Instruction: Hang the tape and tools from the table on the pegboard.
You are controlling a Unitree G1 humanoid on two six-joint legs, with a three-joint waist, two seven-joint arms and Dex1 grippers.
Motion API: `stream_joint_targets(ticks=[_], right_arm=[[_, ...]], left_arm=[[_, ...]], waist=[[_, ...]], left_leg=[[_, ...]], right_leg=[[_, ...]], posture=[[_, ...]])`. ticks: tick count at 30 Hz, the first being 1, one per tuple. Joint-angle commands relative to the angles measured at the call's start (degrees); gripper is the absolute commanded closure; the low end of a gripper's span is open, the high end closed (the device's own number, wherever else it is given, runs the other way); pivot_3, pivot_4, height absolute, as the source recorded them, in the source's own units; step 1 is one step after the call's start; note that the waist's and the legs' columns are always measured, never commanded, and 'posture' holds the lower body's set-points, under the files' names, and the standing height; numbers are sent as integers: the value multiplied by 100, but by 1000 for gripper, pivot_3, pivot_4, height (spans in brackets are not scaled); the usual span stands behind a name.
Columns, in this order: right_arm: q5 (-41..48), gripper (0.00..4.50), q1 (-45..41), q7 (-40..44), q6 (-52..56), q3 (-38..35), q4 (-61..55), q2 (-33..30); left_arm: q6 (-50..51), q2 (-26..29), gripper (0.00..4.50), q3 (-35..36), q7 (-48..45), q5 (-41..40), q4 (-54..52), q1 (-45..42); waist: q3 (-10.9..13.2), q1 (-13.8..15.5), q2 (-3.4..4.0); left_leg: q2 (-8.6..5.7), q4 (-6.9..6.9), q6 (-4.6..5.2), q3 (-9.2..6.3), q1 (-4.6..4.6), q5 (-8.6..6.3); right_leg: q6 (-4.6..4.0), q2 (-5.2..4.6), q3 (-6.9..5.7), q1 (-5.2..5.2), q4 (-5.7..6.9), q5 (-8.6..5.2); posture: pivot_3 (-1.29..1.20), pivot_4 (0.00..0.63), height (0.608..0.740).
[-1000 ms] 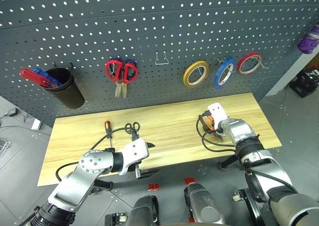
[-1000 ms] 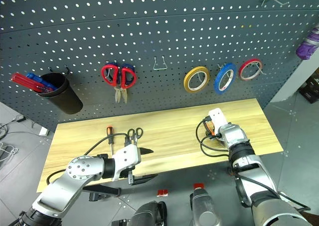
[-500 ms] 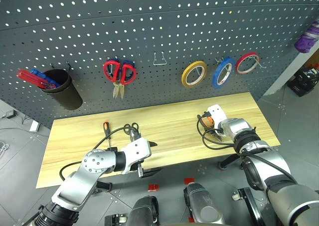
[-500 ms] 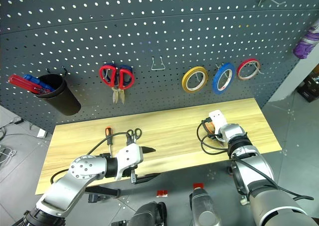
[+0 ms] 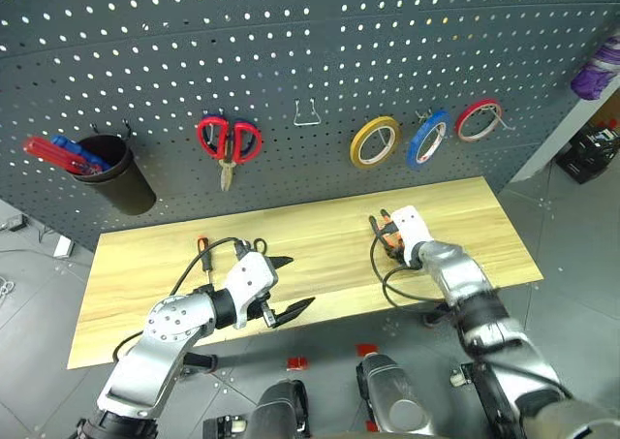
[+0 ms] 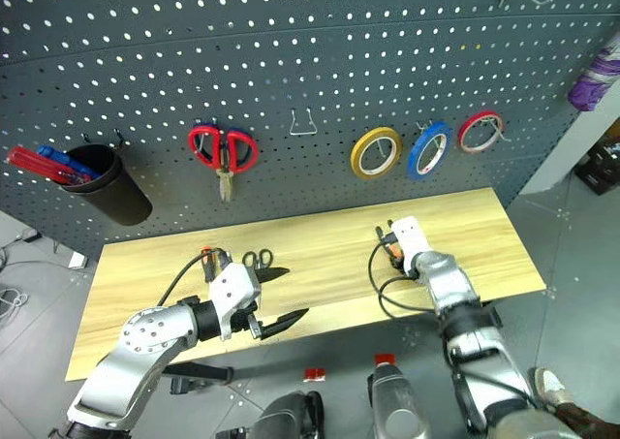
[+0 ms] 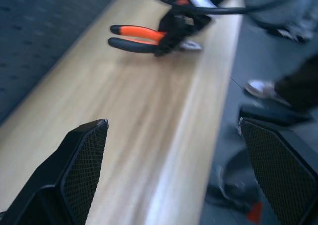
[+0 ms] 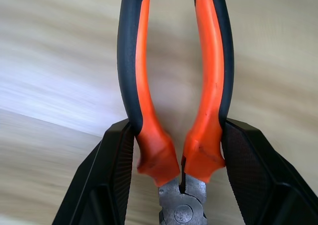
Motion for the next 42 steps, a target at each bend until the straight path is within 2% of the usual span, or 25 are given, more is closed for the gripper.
stream_joint_targets(ticks=[1, 5, 9, 17, 26, 31, 35, 42], right_arm=[[-29, 2158, 489, -188, -956, 314, -2176, 227], [-109, 2158, 493, -361, -1476, 655, -3106, 592], [-67, 2158, -473, -705, -2319, 565, -2746, 1172], [-15, 2158, -2723, -1338, -4107, 43, -23, 1619], [-103, 2158, -4349, -1908, -5928, -305, 3245, 1637], [-141, 2158, -4648, -2086, -6359, -405, 4435, 1537], [-89, 2159, -4627, -2073, -6208, -515, 5140, 1460], [-55, 2159, -4392, -2043, -6006, -593, 5325, 1403]], left_arm=[[-87, -343, 0, 809, 518, -546, -360, 73], [-57, -643, 0, 1325, 961, -825, -520, 87], [198, -586, 0, 1443, 1060, -1041, -730, 72], [949, -566, 0, 1405, 1701, -1180, -1047, -634], [1662, -717, 0, 937, 2299, -1092, -1209, -1498], [1747, -720, 0, 790, 2398, -1032, -1245, -1566], [1738, -742, 0, 759, 2433, -1065, -1273, -1557], [1678, -747, 0, 778, 2477, -1008, -1172, -1527]], waist=[[4, -3, 0], [8, 7, -6], [36, 32, -30], [89, 131, -63], [165, 157, -74], [228, 184, -84], [274, 238, -87], [292, 376, -86]], left_leg=[[2, -2, -1, 2, 5, 0], [4, 0, -4, 1, 13, 1], [2, 4, -5, 1, 15, 2], [1, 6, -11, -2, 19, 6], [1, 3, -30, 0, 16, 18], [3, -4, -45, 1, 15, 27], [3, -1, -46, 4, 13, 28], [7, 5, -38, -1, 17, 33]], right_leg=[[1, 2, 2, -1, 5, -1], [2, 7, 5, 2, 10, -2], [1, 7, 5, 1, 16, -1], [-1, 9, 3, 0, 21, 0], [-3, 10, 5, -7, 30, 1], [-4, 12, 7, -9, 27, 1], [-4, 12, 9, -10, 27, 1], [-32, 15, 4, -9, 33, 19]], posture=[[-308, 237, 740], [-304, 240, 740], [-266, 255, 740], [-234, 261, 740], [-164, 277, 740], [-147, 290, 740], [-149, 294, 740], [-163, 298, 740]])
